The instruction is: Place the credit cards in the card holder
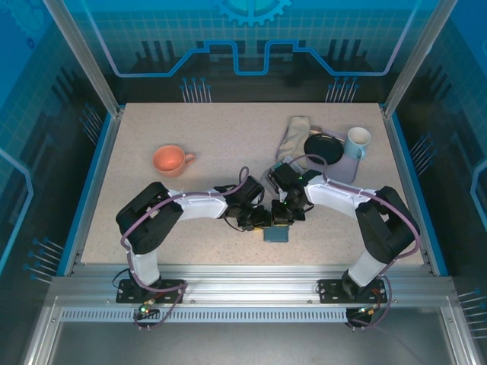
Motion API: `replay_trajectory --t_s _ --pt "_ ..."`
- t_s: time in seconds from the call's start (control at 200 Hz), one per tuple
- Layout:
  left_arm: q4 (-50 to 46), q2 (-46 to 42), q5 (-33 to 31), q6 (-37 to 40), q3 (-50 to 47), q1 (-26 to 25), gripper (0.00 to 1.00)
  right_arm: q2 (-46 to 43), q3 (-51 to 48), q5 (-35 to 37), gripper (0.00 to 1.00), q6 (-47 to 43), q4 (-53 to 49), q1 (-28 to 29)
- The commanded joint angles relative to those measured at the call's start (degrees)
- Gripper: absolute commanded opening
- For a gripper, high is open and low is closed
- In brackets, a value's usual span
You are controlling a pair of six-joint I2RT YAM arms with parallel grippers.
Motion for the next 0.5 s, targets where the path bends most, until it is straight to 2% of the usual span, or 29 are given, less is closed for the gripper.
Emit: replay_trajectory --t_s 0.0,0.495 --pt "-1.14 2.19 -0.09 0.23 -1.54 -0.69 0.26 -0.28 -0.31 0.44 0.00 0.43 0.13 -0.57" --pt "-0.96 2.02 -0.03 0.15 -1.81 -0.67 0.26 5.88 0.03 1.83 0.00 -0.22 0.41 0.09"
